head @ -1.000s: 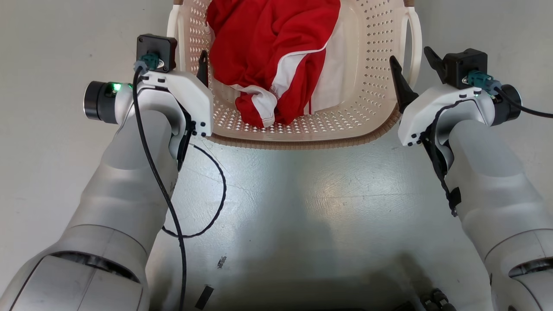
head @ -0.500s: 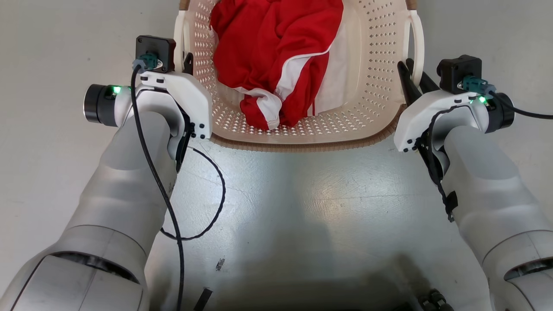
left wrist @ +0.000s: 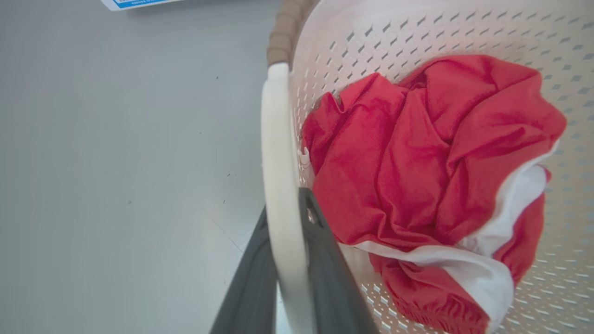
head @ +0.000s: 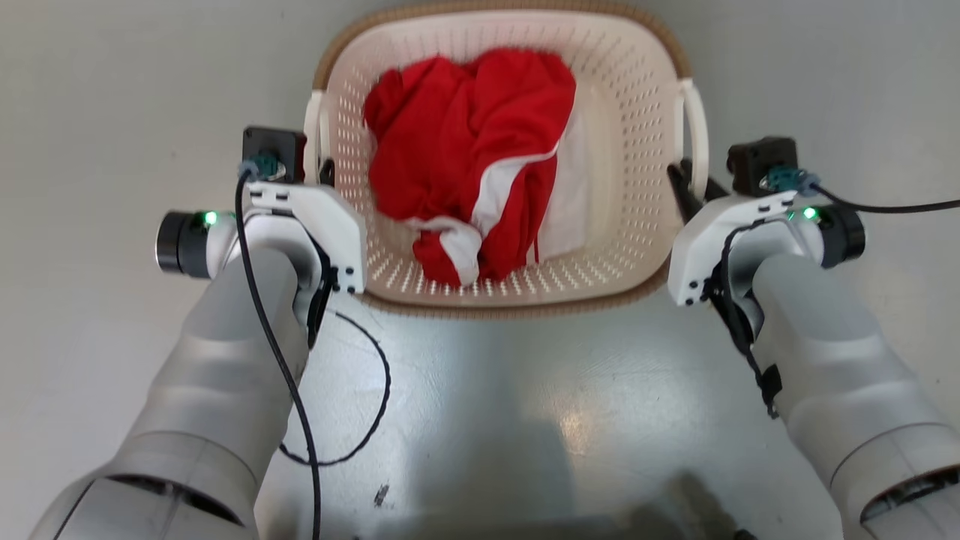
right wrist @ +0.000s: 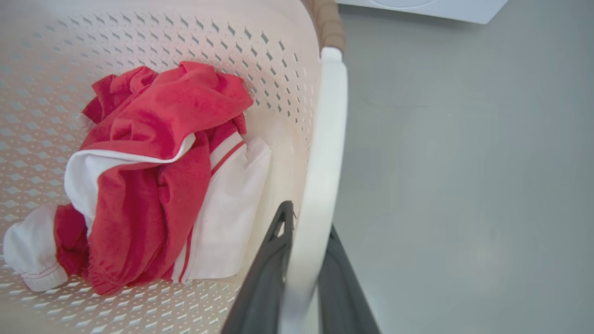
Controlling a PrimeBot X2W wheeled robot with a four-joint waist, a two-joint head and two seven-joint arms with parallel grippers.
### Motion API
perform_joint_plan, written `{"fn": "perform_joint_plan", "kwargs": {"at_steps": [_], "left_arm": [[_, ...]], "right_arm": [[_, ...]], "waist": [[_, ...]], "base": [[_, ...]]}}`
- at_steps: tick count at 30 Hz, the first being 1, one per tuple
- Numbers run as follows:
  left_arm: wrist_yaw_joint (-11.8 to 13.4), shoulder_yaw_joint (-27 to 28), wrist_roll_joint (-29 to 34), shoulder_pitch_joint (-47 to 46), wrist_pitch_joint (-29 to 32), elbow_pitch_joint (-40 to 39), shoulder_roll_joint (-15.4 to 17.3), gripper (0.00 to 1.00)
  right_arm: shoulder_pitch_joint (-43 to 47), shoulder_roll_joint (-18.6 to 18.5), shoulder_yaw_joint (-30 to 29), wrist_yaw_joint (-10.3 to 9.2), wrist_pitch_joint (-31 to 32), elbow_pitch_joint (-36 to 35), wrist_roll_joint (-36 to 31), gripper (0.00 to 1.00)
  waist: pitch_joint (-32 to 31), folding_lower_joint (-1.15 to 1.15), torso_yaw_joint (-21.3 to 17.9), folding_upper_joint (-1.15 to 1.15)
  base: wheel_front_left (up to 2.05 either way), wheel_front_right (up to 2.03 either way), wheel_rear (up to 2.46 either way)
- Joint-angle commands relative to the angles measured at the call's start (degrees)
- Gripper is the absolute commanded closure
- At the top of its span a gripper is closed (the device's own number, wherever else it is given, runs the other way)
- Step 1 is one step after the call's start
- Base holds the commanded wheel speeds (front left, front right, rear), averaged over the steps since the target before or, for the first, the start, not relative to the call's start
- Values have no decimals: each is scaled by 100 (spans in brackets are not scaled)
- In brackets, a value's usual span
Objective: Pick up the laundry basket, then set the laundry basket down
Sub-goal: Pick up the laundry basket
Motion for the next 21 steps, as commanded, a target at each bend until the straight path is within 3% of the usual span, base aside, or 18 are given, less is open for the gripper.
{"fn": "perform_joint_plan", "kwargs": {"at_steps": [1, 21], "left_arm": [[26, 41, -11, 192, 8, -56, 138, 100], [-168, 115, -436, 1966, 497, -47, 301, 100]], "right_arm": [[343, 106, 234, 0, 87, -140, 127, 100], [1832, 106, 2111, 0, 1471, -807, 1731, 100]], "waist": [[-215, 0, -62, 0], [-2657, 0, -633, 0]], "base": [[0, 0, 0], [0, 0, 0]]}}
